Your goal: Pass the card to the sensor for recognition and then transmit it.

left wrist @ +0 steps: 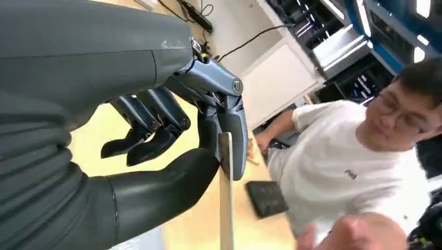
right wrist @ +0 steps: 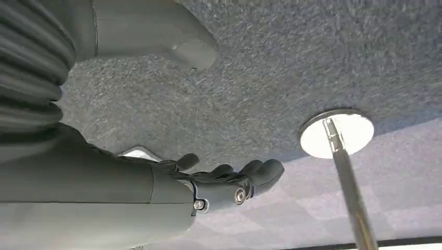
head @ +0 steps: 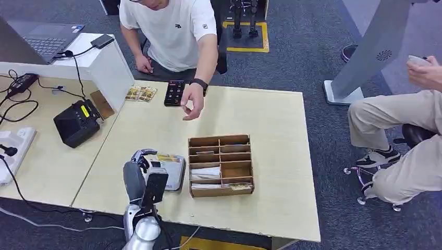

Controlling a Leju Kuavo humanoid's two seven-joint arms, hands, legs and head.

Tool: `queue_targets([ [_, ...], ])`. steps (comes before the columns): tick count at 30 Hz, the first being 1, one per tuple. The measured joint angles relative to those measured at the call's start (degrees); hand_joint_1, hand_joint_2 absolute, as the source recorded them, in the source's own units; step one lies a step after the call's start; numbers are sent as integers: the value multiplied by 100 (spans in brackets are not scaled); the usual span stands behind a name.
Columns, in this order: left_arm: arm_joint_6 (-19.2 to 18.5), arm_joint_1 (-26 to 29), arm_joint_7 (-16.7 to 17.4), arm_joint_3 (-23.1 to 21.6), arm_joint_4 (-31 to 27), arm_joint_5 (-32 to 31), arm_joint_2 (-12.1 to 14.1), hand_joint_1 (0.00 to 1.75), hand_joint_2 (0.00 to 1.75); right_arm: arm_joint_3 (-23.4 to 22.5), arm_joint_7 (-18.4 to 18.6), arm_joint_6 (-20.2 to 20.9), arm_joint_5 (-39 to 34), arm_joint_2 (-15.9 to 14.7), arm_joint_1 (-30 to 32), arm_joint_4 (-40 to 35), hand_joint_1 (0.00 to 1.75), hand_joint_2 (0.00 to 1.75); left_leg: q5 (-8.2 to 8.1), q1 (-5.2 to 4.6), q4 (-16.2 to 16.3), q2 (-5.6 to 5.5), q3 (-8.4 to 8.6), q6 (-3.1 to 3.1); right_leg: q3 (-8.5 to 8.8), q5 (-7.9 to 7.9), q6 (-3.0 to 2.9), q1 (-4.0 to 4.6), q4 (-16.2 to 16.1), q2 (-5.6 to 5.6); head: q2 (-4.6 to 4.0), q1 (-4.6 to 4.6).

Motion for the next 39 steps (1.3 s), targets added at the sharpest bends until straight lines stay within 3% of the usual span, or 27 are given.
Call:
queue_targets([
  [14, -61, -1062, 682, 0, 516, 702, 177, 175, 175, 2, -7, 0, 236, 0, -25, 81, 0, 175, 0, 1, 0, -2, -2, -1, 0, 1, 0, 0, 1, -1, 0, 2],
  [25, -59, -1497, 990, 0, 1126, 865, 352, 175, 175, 2, 109, 0, 514, 0, -50, 105, 0, 175, 0, 0, 0, -2, -3, 0, 0, 1, 0, 0, 1, 0, 0, 0],
  [26, -59, -1519, 1031, 0, 1208, 863, 361, 86, 175, 2, 114, 0, 512, 0, -51, 105, 0, 175, 0, 0, 0, -2, -3, 0, 0, 1, 0, 0, 1, 0, 0, 2],
  [27, -59, -1528, 1047, 0, 1252, 866, 367, 9, 175, 2, 114, 0, 514, 0, -53, 105, 0, 175, 0, 0, 0, -2, -3, -1, -1, 1, 0, 0, 1, 0, 0, 0],
  [29, -59, -1553, 1047, 0, 1372, 872, 378, 0, 175, 2, 116, 0, 524, 0, -54, 105, 0, 175, 0, 0, 0, -2, -3, -1, -1, 1, 0, 0, 1, 0, 0, 2],
  [39, -55, -1552, 1025, 0, 1751, 966, 376, 0, 175, 2, 109, 0, 546, 0, -54, 105, 0, 175, 0, 0, 0, -2, -3, -1, -1, 1, 0, 0, 1, 0, 0, 2],
])
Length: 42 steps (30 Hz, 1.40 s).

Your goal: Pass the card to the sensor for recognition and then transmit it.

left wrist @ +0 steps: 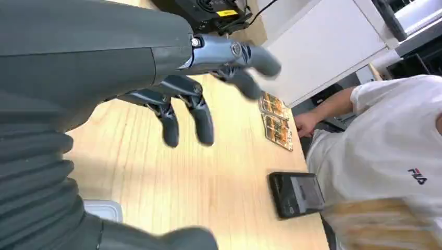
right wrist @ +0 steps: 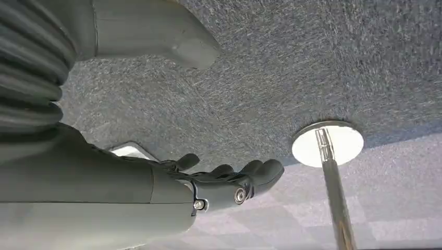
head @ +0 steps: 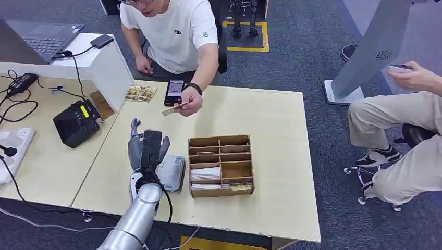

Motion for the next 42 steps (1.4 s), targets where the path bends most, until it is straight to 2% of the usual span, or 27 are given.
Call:
queue_targets([
  [10, -20, 31, -206, 0, 24, 197, -52, 0, 175, 0, -74, 0, -181, 0, 1, 0, 0, 175, 0, 0, 0, 0, 0, 0, 0, 0, 0, 0, 0, 0, 0, -2],
  [15, -136, 338, -455, -9, -398, 444, -101, 0, 175, 0, 61, 0, -238, -2, 4, -2, 0, 175, -1, 0, 0, 1, 0, 0, -1, 0, 0, 0, 0, 2, 0, 0],
  [20, -146, 890, -944, -74, -1100, 717, -101, 0, 175, 0, 96, 0, -293, -2, 8, -7, 0, 175, -3, 0, 0, 4, -1, 1, -5, -1, 0, 0, -1, 7, 0, -2],
  [25, -133, 1205, -1076, -133, -1633, 785, -98, 0, 175, 0, 112, 0, -356, -2, 8, -11, 0, 175, -3, 0, 0, 5, -1, 1, -5, -1, 0, 0, -1, 6, 0, -2],
  [31, 18, 1917, -1804, -319, -2803, 850, -94, 0, 175, -2, 109, 0, -490, -2, 13, -55, 0, 175, -4, 0, 0, 6, -1, 1, -6, -2, 0, 0, -1, 8, 0, -2],
  [36, 46, 2621, -2634, -411, -3887, 132, -244, 0, 175, -2, 72, 0, -717, 0, 23, -179, 0, 175, -13, -1, 0, 8, -2, 3, -7, -8, 3, -1, -2, 9, 0, 0],
  [39, 55, 2814, -2693, -409, -4451, -460, -372, 0, 175, -2, 118, 0, -780, 0, 29, -258, 0, 175, -14, -1, 0, 7, -3, 4, -6, -8, 3, -1, -2, 6, 0, -4],
  [42, 57, 2910, -2699, -404, -4984, -732, -404, 0, 175, -2, 122, 0, -769, 0, 38, -352, 0, 175, -14, -1, -1, 8, -1, 4, -5, -7, 3, 0, -2, 7, 0, 0],
])
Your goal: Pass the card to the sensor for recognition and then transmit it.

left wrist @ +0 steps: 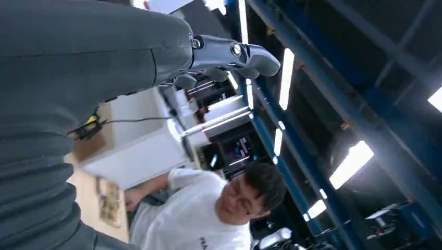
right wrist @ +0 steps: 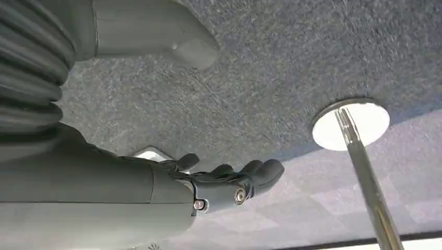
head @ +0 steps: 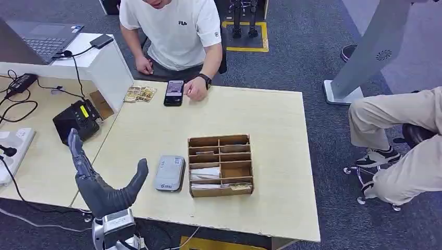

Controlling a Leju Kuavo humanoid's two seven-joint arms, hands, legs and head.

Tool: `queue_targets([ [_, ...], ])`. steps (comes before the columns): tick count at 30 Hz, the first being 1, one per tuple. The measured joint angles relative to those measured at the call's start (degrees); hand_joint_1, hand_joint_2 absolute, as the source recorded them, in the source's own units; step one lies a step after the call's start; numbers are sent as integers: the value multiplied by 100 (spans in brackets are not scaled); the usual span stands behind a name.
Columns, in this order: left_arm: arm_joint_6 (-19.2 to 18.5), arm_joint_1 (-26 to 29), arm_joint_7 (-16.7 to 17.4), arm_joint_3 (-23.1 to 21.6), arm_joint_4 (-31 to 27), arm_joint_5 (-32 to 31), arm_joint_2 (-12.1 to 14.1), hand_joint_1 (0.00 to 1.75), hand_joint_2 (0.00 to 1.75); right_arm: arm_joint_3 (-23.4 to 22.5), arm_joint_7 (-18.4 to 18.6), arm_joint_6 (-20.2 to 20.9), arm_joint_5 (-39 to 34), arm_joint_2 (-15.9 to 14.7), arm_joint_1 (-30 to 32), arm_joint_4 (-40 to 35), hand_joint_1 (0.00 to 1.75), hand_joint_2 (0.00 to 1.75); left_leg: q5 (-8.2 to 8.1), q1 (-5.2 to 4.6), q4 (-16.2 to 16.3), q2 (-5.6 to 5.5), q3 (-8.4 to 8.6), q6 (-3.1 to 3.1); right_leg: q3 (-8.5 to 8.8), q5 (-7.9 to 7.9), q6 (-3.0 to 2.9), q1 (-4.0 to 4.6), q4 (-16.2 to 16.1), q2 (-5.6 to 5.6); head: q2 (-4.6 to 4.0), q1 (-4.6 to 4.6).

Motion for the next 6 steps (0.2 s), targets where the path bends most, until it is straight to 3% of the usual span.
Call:
queue_targets([
  [6, 2, 78, 0, 9, -607, -18, -13, 0, 175, 0, -83, 0, 17, 0, 13, -105, 0, 175, 2, 2, 0, 0, 2, -2, 1, 1, -1, 1, 1, 0, 0, 0],
])
